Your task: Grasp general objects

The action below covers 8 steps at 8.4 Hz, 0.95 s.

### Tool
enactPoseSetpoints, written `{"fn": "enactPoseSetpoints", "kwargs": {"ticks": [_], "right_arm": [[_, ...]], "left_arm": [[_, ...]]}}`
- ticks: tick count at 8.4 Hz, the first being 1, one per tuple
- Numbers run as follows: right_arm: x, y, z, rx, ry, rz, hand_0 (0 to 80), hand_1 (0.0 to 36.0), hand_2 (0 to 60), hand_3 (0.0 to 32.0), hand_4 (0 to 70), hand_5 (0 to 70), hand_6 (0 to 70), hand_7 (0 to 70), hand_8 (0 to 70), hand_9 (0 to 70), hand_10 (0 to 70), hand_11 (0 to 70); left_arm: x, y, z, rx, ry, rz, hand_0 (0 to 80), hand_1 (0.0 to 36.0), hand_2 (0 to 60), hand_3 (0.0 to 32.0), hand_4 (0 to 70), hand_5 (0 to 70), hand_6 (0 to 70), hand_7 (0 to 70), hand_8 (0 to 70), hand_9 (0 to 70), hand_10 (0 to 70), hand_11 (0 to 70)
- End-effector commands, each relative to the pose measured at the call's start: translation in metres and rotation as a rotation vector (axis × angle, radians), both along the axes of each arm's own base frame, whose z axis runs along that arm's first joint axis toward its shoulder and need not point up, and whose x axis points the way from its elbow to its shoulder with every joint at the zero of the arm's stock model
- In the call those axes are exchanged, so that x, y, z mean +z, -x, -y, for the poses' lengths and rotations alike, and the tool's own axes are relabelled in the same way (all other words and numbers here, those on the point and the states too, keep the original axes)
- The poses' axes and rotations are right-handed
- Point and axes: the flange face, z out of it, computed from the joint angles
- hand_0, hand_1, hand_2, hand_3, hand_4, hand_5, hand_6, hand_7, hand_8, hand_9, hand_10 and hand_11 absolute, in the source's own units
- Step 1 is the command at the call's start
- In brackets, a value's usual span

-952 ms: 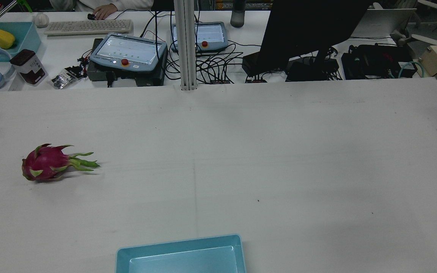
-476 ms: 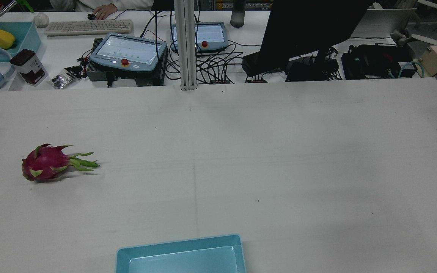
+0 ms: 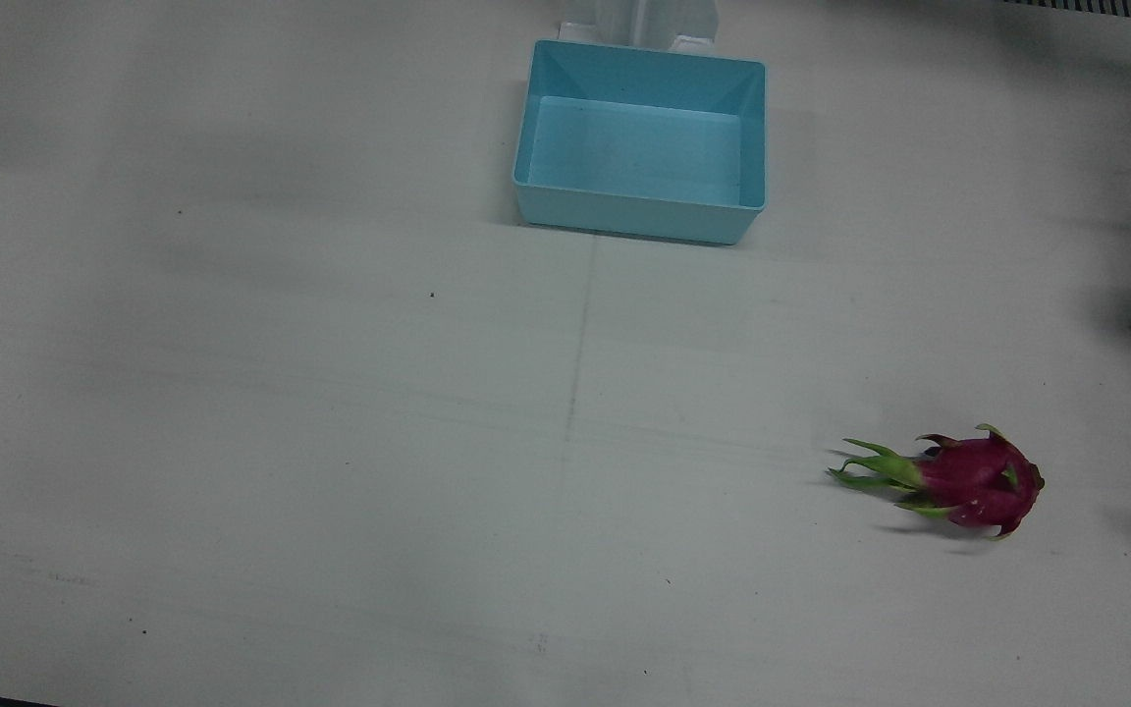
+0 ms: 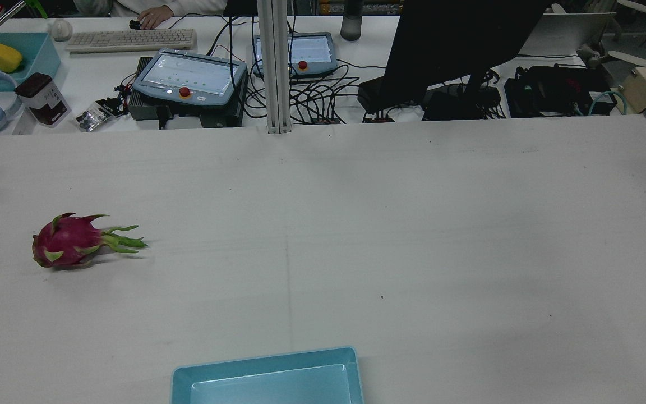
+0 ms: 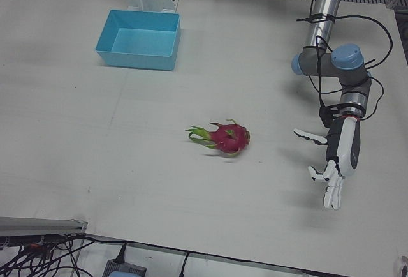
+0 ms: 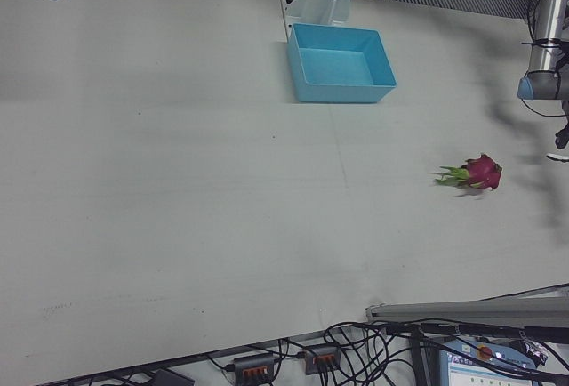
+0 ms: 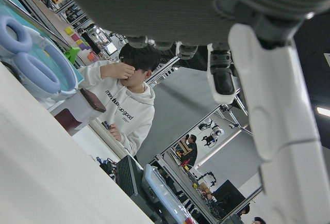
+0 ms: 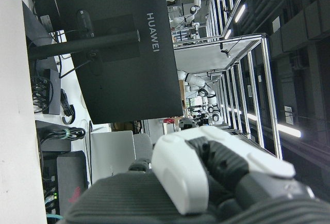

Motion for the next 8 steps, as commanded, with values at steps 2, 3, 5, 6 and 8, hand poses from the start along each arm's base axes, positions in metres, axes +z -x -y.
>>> {"fn": "enactPoseSetpoints", "kwargs": {"ticks": [2,3,5,6,8], "right_arm": [[0.000,0.000,0.001,0.000,-0.001,-0.001,0.0,0.0,0.0,0.0,0.0,0.0,0.0,0.0,0.0,0.0,0.0,0.0],[0.001,0.000,0.001,0.000,0.000,-0.001,0.0,0.0,0.0,0.0,0.0,0.0,0.0,0.0,0.0,0.0,0.0,0.0],[0.001,0.000,0.001,0.000,0.002,-0.001,0.0,0.0,0.0,0.0,0.0,0.0,0.0,0.0,0.0,0.0,0.0,0.0],[0.001,0.000,0.001,0.000,0.000,-0.001,0.0,0.0,0.0,0.0,0.0,0.0,0.0,0.0,0.0,0.0,0.0,0.0],[0.001,0.000,0.001,0.000,0.000,-0.001,0.0,0.0,0.0,0.0,0.0,0.0,0.0,0.0,0.0,0.0,0.0,0.0]], "left_arm": [[-0.043,-0.028,-0.013,0.053,0.088,0.158,47.9,13.4,6.5,0.0,0.0,70.0,3.7,6.1,0.0,0.0,0.0,1.1],[-0.029,-0.022,-0.029,0.059,0.119,0.200,48.2,14.0,6.8,0.0,0.0,70.0,3.0,5.1,0.0,0.0,0.0,0.8],[-0.079,-0.024,-0.034,0.108,0.100,0.196,48.7,14.4,6.2,0.0,0.0,70.0,1.8,4.1,0.0,0.0,0.0,0.2],[-0.115,-0.026,-0.032,0.108,0.094,0.201,48.1,13.1,4.0,0.0,0.0,70.0,0.4,1.5,0.0,0.0,0.0,0.0],[-0.192,-0.020,-0.045,0.092,0.090,0.331,48.6,14.0,4.9,0.0,0.0,70.0,1.1,3.0,0.0,0.0,0.0,0.0]]}}
